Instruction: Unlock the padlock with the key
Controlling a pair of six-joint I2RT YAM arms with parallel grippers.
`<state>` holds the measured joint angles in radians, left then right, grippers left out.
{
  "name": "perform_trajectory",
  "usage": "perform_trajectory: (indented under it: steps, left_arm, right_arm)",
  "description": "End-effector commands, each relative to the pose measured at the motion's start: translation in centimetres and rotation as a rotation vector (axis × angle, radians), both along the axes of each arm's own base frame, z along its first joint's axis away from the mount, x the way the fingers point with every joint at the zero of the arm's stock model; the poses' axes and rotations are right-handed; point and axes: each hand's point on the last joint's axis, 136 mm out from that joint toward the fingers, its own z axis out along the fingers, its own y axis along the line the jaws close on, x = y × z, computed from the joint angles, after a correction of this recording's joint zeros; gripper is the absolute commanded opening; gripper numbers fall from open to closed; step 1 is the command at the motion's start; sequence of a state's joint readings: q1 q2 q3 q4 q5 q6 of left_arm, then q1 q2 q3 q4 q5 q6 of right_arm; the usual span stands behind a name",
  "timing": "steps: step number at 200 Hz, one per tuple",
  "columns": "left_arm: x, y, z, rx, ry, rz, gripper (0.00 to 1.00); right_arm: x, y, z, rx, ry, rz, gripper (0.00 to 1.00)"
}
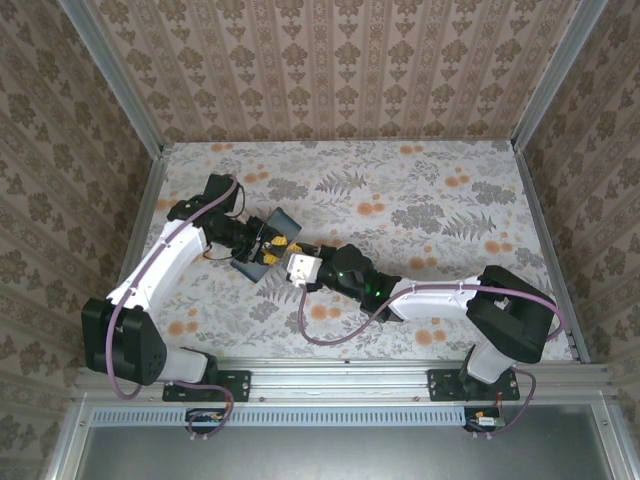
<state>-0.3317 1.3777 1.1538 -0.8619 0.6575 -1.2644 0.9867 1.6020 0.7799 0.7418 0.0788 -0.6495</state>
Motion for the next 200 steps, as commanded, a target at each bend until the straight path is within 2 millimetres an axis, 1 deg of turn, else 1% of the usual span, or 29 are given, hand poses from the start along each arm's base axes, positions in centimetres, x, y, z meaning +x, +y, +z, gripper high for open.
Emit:
perform_trajectory:
  steps: [1, 11, 27, 38, 58, 65, 112, 148, 160, 190, 200]
  left_arm:
    - [0.5, -0.8, 1.2, -0.031, -0.028, -0.014, 0.0]
    - [0.6, -0.8, 1.2, -0.032, -0.027, -0.013, 0.0]
    - [0.6, -0.9, 1.2, -0.037, -0.03, -0.014, 0.0]
    - [0.7, -0.9, 1.3, -0.039, -0.034, -0.013, 0.0]
    - [0.7, -0.9, 1.4, -0.038, -0.033, -0.012, 0.0]
    - [0.7, -0.9, 1.3, -0.038, -0.032, -0.011, 0.0]
    - [1.0, -0.5, 1.7, -0.036, -0.041, 0.001, 0.0]
    - [1.1, 0.0, 2.1, -0.029, -0.049, 0.007, 0.0]
    - [1.1, 0.0, 2.0, -0.027, -0.048, 0.006, 0.0]
    - [1.1, -0.3, 2.0, -0.035, -0.048, -0.002, 0.0]
    - [1.0, -0.3, 2.0, -0.037, -0.045, -0.004, 0.0]
  right_arm:
    - [0.1, 1.0, 3.6, 0.092, -0.058, 0.008, 0.22]
    - [0.1, 1.0, 3.7, 0.095, -0.057, 0.008, 0.2]
    - [0.1, 1.1, 3.2, 0.07, -0.043, 0.011, 0.16]
    - [0.2, 1.0, 2.8, 0.061, -0.039, 0.008, 0.18]
    - [0.2, 0.9, 1.9, 0.034, -0.025, 0.007, 0.25]
    - [0.2, 0.8, 1.6, 0.027, -0.025, 0.007, 0.26]
    - [0.1, 0.4, 0.3, -0.013, -0.028, 0.008, 0.25]
    - [-0.4, -0.1, -1.3, -0.069, -0.012, 0.026, 0.25]
    - [-0.4, -0.2, -1.4, -0.075, -0.011, 0.024, 0.25]
    - [0.2, 0.0, -0.8, -0.057, -0.026, 0.008, 0.24]
    - [0.3, 0.2, -0.9, -0.063, -0.026, 0.013, 0.23]
